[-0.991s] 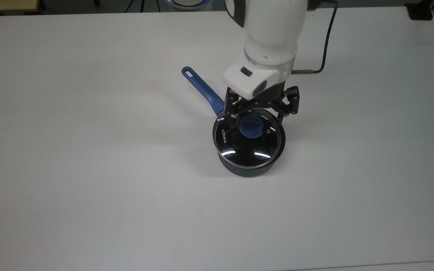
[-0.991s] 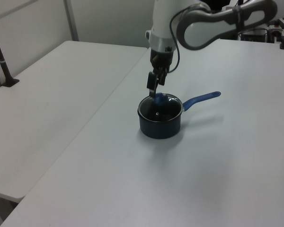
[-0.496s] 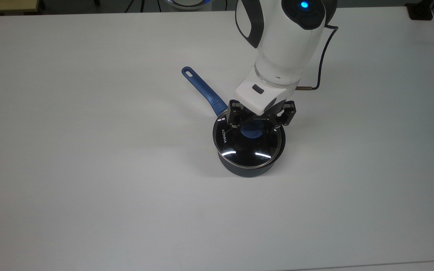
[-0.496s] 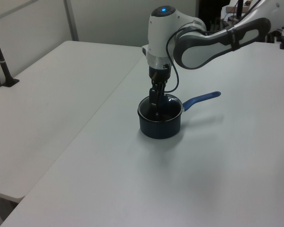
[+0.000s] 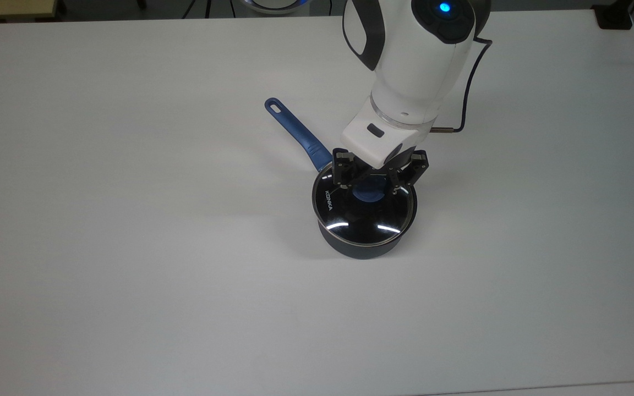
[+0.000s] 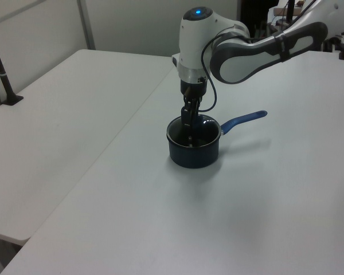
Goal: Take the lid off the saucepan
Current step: 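Close the gripper on the blue lid knob, then lift the glass lid off the pot and carry it beside the handle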
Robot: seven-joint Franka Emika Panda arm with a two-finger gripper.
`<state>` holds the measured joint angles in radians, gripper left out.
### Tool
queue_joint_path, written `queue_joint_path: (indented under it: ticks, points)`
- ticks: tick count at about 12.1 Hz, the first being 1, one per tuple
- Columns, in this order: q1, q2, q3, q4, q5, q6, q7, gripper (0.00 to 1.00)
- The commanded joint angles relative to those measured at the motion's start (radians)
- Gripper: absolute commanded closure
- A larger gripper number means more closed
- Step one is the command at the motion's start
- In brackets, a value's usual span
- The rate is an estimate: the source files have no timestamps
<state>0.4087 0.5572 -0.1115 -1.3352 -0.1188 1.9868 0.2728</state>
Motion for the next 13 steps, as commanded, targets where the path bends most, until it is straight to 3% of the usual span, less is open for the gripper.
queue_joint_path:
  ticks: [1,3,6,8,10,13]
  points:
    - [0.009,-0.068,-0.020,0.011,-0.001,-0.087,-0.015,0.54]
    - [-0.020,-0.147,-0.016,-0.014,0.007,-0.132,-0.059,0.54]
    - [-0.205,-0.314,0.048,-0.206,0.024,-0.141,-0.162,0.54]
    - [-0.321,-0.339,0.058,-0.275,0.028,-0.132,-0.237,0.54]
    - [-0.414,-0.339,0.058,-0.370,0.028,-0.016,-0.277,0.54]
    - [-0.473,-0.329,0.056,-0.528,0.022,0.240,-0.277,0.54]
